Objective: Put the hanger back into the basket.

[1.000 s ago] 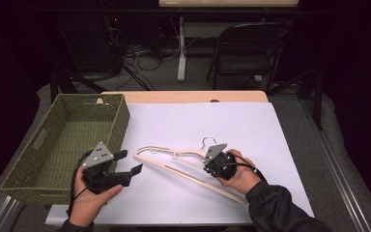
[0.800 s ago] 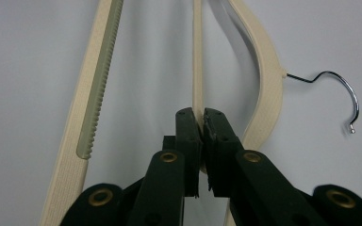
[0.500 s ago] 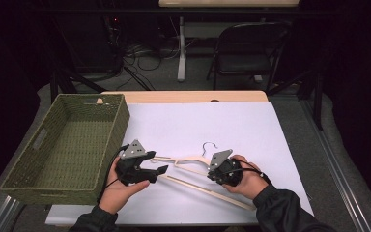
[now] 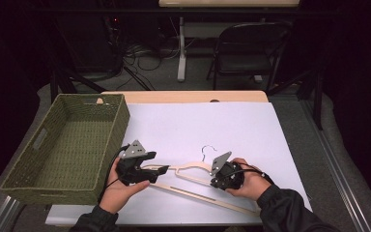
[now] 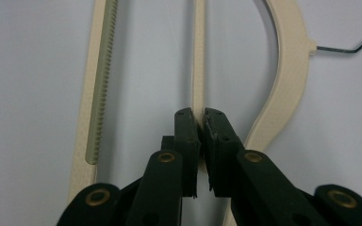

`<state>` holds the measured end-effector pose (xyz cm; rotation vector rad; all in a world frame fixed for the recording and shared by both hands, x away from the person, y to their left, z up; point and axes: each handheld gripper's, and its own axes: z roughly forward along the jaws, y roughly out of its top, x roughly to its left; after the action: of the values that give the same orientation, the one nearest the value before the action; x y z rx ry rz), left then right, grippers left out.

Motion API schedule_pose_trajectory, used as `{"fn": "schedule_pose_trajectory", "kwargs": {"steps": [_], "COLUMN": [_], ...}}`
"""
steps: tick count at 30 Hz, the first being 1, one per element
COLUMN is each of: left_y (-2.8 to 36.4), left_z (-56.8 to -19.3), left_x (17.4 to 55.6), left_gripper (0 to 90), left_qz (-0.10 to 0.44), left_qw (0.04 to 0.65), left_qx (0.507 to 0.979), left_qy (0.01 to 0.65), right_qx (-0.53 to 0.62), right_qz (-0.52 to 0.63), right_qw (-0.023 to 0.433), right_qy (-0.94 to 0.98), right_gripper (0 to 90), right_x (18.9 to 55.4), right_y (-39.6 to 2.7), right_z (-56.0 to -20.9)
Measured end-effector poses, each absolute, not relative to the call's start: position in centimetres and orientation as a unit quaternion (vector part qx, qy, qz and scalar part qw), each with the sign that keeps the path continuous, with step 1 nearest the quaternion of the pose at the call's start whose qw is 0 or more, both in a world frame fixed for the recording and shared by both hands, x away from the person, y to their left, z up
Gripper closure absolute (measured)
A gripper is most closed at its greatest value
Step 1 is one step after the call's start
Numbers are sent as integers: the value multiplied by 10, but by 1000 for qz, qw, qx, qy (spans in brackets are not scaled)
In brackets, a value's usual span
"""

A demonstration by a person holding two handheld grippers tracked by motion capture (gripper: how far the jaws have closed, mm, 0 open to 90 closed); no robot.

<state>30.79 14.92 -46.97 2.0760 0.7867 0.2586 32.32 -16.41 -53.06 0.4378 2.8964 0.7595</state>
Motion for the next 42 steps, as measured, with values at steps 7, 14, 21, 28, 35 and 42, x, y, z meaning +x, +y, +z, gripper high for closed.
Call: {"fn": "schedule_pose_trajectory", "kwargs": {"steps": [7,14,21,28,35,42], "left_y": [155,160,161,162,157,147], "left_z": [-472,-472,-473,-474,-475,-480], "left_x": [306,307,308,310,313,323], "left_gripper": [311,311,311,311,310,280], "left_qz": [104,108,109,107,93,46], "left_qw": [439,438,434,429,423,402], "left_qx": [832,831,832,835,843,859], "left_qy": [324,327,328,327,318,312], "right_qx": [174,174,173,174,145,104], "right_qz": [226,224,220,216,218,222], "right_qw": [40,37,31,24,47,97], "right_qy": [958,958,959,961,964,965], "right_gripper": [784,781,784,844,850,852], "right_x": [329,332,341,344,338,323], "right_y": [-158,-146,-128,-121,-120,-117], "right_z": [-534,-525,-532,-535,-531,-524]}}
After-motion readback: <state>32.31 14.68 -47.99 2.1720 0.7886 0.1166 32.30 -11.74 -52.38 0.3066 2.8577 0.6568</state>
